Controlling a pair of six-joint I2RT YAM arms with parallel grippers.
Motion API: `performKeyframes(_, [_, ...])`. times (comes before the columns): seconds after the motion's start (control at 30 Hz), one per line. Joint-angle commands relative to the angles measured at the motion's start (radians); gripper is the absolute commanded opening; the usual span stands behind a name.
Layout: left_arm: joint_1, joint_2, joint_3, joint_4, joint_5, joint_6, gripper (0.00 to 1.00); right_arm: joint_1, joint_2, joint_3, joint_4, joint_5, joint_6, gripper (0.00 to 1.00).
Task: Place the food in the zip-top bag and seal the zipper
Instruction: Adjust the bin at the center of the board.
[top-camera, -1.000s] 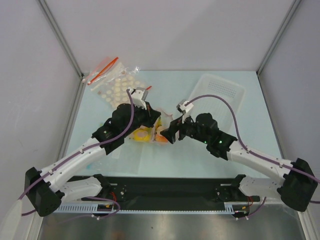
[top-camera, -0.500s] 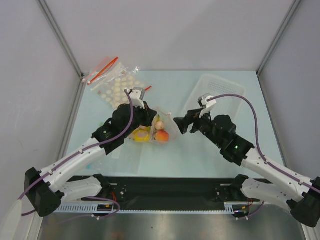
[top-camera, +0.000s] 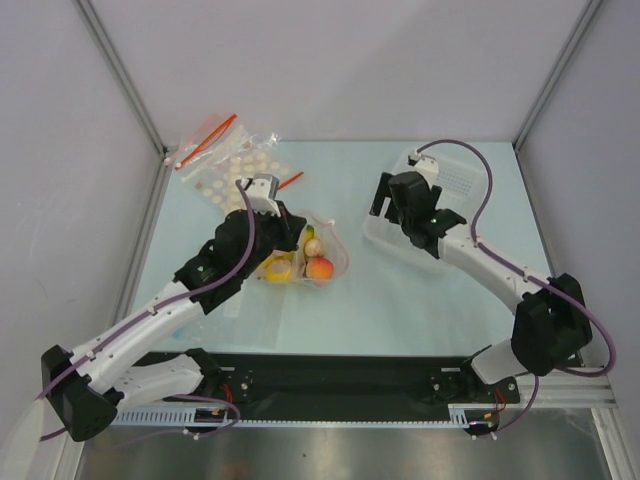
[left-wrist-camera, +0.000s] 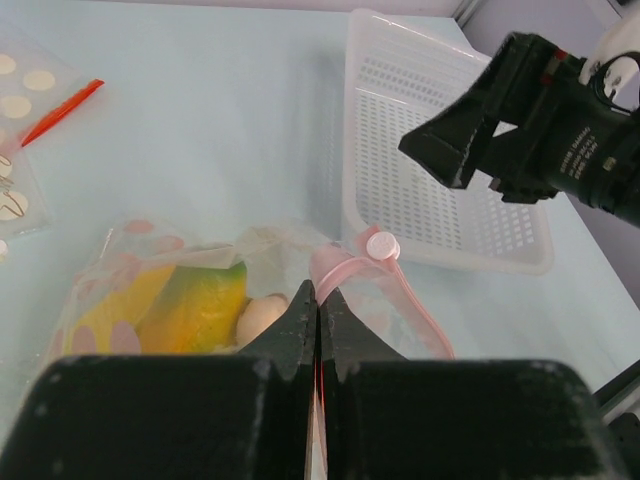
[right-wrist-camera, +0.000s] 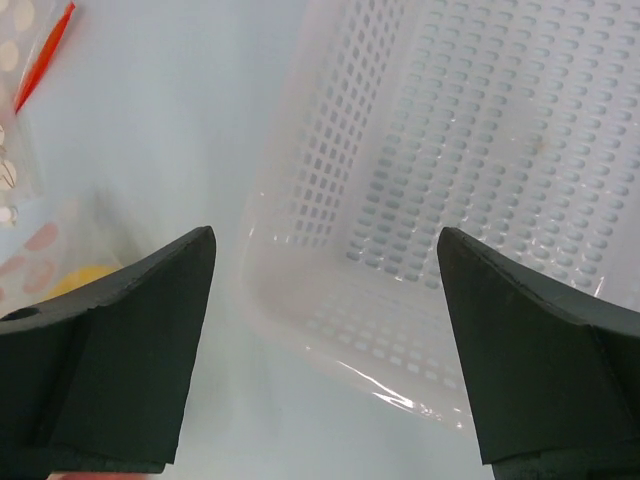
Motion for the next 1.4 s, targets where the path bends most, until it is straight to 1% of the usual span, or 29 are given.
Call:
performKeyframes(0.0, [0.006,-0.014,0.011,0.042,0.003,-0.013,0.02,-0.001,0.049,0.111,-0.076,0.077,0.08,0.96])
performKeyframes(0.13, [0.006,-0.014,0.01,0.045,0.008,-0.012,0.02,-0.008,0.115,0.155,-0.076,0.067,0.123,0.96])
performKeyframes(0.37, [0.006,-0.014,0.01,0.044,0.009,-0.01,0.01,-0.007,0.304,0.284,-0.127,0.063,0.208,0.95])
performKeyframes(0.5, [0.006,-0.016,0.01,0.045,0.011,-0.009,0.02,0.001,0.425,0.372,-0.21,0.133,0.235,0.93])
performKeyframes(0.57, [0.006,-0.017,0.01,0.045,0.014,-0.009,0.01,0.001,0.463,0.41,-0.234,0.138,0.229,0.92])
performKeyframes(0.6, [0.006,-0.017,0.008,0.045,0.015,-0.009,0.02,-0.001,0.492,0.424,-0.246,0.138,0.228,0.9])
performKeyframes(0.67, [0.004,-0.017,0.008,0.045,0.017,-0.009,0.02,-0.007,0.502,0.429,-0.254,0.144,0.214,0.85])
performKeyframes(0.7, [0.004,-0.019,0.01,0.045,0.019,-0.009,0.01,-0.007,0.5,0.423,-0.251,0.156,0.205,0.77])
performKeyframes(0.73, [0.006,-0.019,0.01,0.045,0.019,-0.009,0.02,-0.007,0.485,0.415,-0.245,0.165,0.194,0.73])
performKeyframes(0.77, [0.004,-0.017,0.01,0.045,0.022,-0.009,0.01,-0.007,0.471,0.392,-0.231,0.169,0.148,0.69])
performKeyframes(0.8, [0.004,-0.017,0.012,0.045,0.023,-0.009,0.01,-0.005,0.457,0.378,-0.216,0.161,0.114,0.57])
performKeyframes(0.87, [0.006,-0.019,0.012,0.045,0.026,-0.009,0.01,0.007,0.407,0.338,-0.181,0.129,0.021,0.46])
performKeyframes(0.9, [0.004,-0.019,0.012,0.044,0.026,-0.009,0.01,0.011,0.393,0.326,-0.179,0.13,-0.039,0.37])
performKeyframes(0.97, [0.004,-0.02,0.012,0.045,0.028,-0.01,0.01,0.021,0.343,0.304,-0.184,0.133,-0.074,0.25])
performKeyframes(1.03, [0.004,-0.02,0.01,0.045,0.028,-0.01,0.01,0.015,0.304,0.254,-0.171,0.094,-0.11,0.16])
performKeyframes(1.07, [0.004,-0.019,0.01,0.045,0.028,-0.01,0.01,0.012,0.264,0.232,-0.146,0.027,-0.13,0.11])
performKeyframes(1.1, [0.006,-0.019,0.01,0.047,0.028,-0.01,0.01,-0.002,0.244,0.191,-0.132,-0.004,-0.143,0.07])
performKeyframes(1.13, [0.004,-0.019,0.01,0.047,0.028,-0.009,0.01,-0.007,0.226,0.168,-0.119,-0.024,-0.157,0.05])
performKeyframes(1.17, [0.004,-0.019,0.01,0.047,0.029,-0.01,0.01,-0.013,0.204,0.15,-0.098,-0.057,-0.162,0.0])
performKeyframes(1.2, [0.004,-0.019,0.01,0.047,0.029,-0.009,0.01,-0.016,0.172,0.113,-0.083,-0.065,-0.17,0.0])
performKeyframes(1.3, [0.004,-0.016,0.008,0.048,0.029,-0.009,0.01,-0.019,0.138,0.076,-0.043,-0.049,-0.196,0.0])
performKeyframes(1.37, [0.004,-0.011,0.01,0.048,0.029,-0.009,0.01,-0.018,0.146,0.086,-0.058,-0.016,-0.203,0.0])
